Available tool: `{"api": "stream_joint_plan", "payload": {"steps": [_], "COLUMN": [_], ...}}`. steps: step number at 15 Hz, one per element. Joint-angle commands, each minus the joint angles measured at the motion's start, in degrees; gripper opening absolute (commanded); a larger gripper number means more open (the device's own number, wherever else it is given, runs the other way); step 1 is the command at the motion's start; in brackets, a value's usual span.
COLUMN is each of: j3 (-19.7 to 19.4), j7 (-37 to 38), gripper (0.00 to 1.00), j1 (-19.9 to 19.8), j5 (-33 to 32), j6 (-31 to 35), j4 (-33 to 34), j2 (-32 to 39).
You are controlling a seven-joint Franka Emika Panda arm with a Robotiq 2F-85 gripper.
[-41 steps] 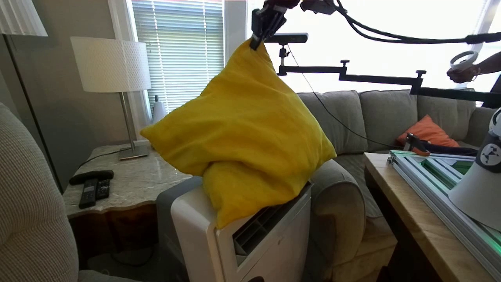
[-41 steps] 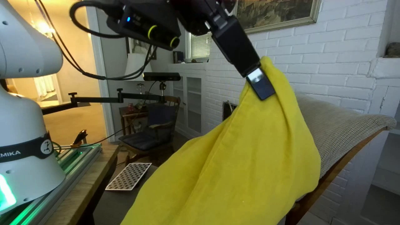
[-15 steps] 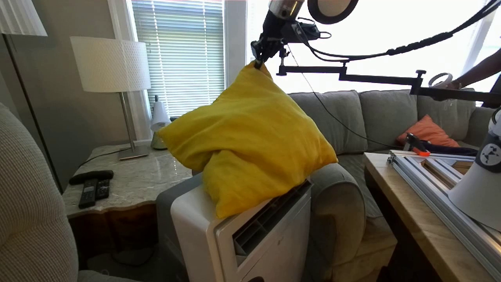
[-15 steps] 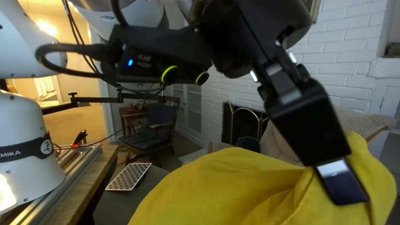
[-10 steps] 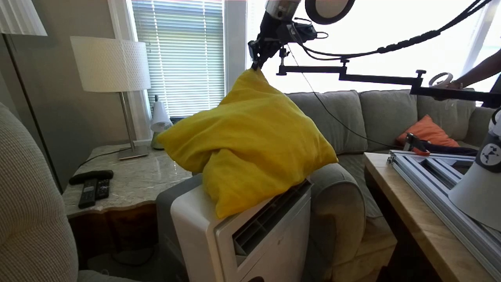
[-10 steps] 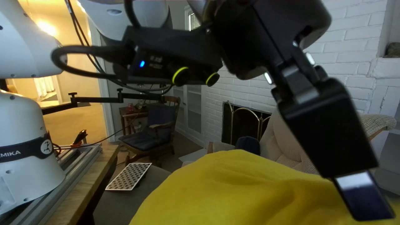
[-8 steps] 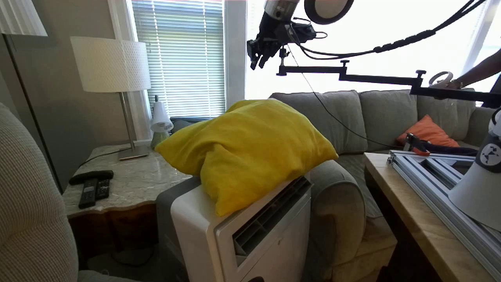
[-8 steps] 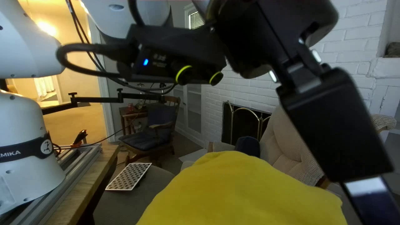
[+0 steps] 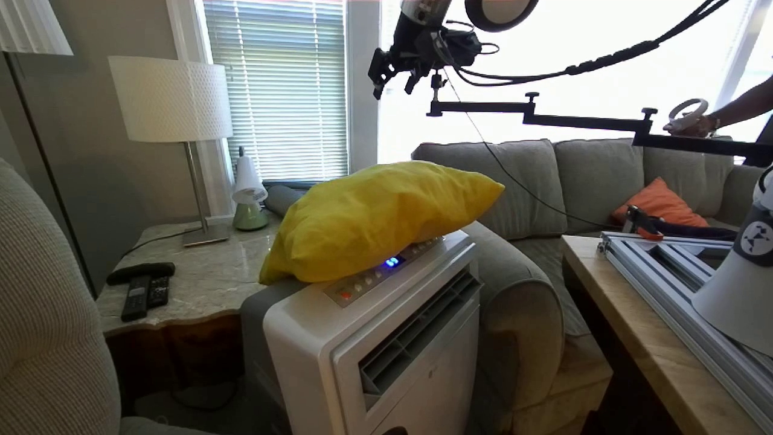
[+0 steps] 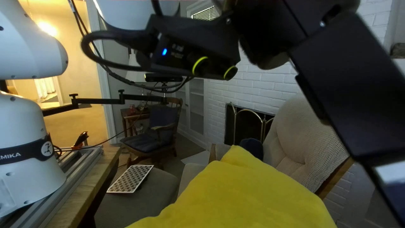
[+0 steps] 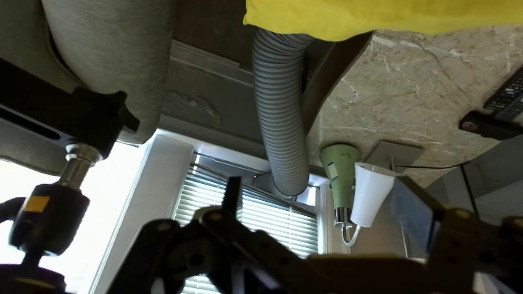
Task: Press the button on the machine and place the pillow on top of it
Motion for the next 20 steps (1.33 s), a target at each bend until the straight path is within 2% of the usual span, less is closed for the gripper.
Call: {"api": "stream_joint_plan", "payload": {"steps": [1, 4, 6, 7, 8, 11, 13, 14, 16, 17, 18, 20], "j3": [0.3, 2.4, 5.1, -2.6, -2.3, -6.3, -7.1, -3.5, -5.7, -9.1, -7.7, -9.2], "j7": [2.9, 0.7, -3.3, -5.0, -5.5, -13.1, -20.2, -25.4, -33.5, -36.7, -29.4, -33.1], "gripper": [1.0, 1.0, 1.0, 1.0, 1.0, 1.0, 1.0, 1.0, 1.0, 1.0, 1.0, 1.0], "j1": [1.0, 2.4, 3.8, 13.9, 16.6, 30.5, 38.0, 37.3, 42.1, 45.3, 44.3, 46.0], "j5": [-2.1, 1.6, 10.4, 15.6, 19.9, 33.5, 41.7, 46.6, 52.6, 53.6, 48.9, 50.6], "j6": [-1.3, -2.3, -1.2, 0.5, 2.5, 3.2, -0.9, -4.0, -13.1, -17.8, -10.9, -16.4], "j4": [2.0, 1.3, -0.3, -0.9, -1.5, -3.1, -3.5, -3.6, -2.8, -2.8, -1.2, -1.3], "j2": [0.4, -2.2, -4.0, -3.8, -2.9, -5.7, -8.3, -10.3, -14.9, -17.5, -11.2, -15.3]}}
